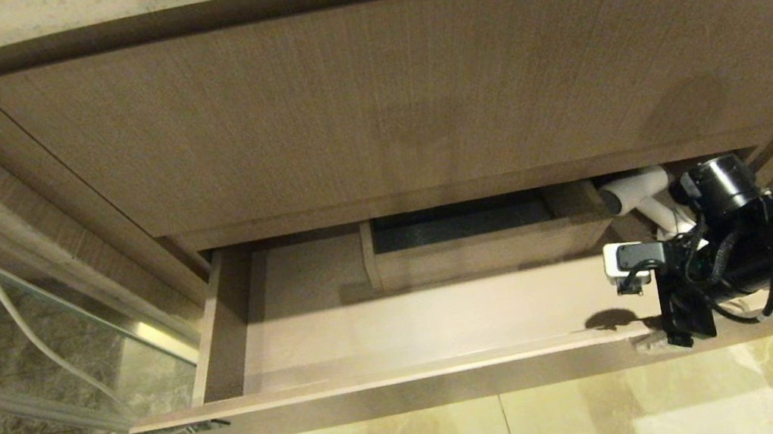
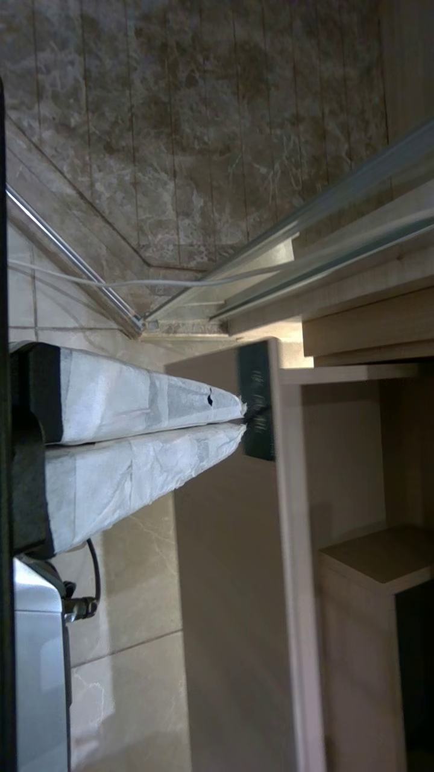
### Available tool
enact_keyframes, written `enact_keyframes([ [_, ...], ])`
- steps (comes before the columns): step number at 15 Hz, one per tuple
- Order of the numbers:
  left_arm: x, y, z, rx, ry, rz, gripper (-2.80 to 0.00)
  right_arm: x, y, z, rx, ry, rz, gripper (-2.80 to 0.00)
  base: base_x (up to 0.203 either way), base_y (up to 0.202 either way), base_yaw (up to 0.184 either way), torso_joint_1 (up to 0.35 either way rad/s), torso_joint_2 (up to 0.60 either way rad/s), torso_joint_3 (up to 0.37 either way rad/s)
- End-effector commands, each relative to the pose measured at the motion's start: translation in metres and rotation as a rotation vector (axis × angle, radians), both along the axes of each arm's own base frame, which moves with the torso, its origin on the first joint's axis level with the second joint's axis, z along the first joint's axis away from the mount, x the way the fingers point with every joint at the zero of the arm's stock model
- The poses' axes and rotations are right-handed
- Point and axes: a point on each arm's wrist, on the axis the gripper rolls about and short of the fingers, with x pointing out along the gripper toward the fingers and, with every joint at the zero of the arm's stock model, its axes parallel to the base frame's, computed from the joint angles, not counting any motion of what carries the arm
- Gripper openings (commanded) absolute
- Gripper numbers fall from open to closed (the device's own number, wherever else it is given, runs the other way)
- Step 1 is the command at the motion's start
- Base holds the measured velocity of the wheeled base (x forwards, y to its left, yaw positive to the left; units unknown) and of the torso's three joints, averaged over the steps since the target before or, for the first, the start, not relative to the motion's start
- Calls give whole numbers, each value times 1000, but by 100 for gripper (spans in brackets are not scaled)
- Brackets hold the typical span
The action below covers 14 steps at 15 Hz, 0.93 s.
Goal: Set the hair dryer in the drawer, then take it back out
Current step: Pull open the drawer
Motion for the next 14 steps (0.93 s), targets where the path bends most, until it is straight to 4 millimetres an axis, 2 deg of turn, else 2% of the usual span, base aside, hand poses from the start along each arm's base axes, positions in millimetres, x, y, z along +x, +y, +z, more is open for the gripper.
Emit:
enact_keyframes([
  [1, 0, 0, 0, 0, 2, -1, -280, -34, -3, 37, 7, -87, 6, 0, 0, 0, 0, 0, 0, 0],
  [3, 0, 0, 0, 0, 3, -1, -280, -69, -7, 55, -1, -78, -10, 0, 0, 0, 0, 0, 0, 0],
  [6, 0, 0, -1, 0, 4, -1, -280, -115, -14, 58, 13, 9, -124, 0, 0, 0, 0, 0, 0, 0],
  [7, 0, 0, -1, 0, 4, -1, -280, -124, -16, 55, 12, 31, -192, 0, 0, 0, 0, 0, 0, 0],
  [10, 0, 0, 0, 0, 3, -1, -280, -128, -18, 57, 24, 21, -250, 0, 0, 0, 0, 0, 0, 0],
  [11, 0, 0, -1, 0, 4, -1, -280, -128, -19, 57, 13, 19, -274, -280, 0, 0, 0, 0, 0, 0],
  [14, 0, 0, -1, 0, 4, -1, -280, -125, -22, 71, 125, -42, -489, -280, 0, 0, 0, 0, 0, 0],
])
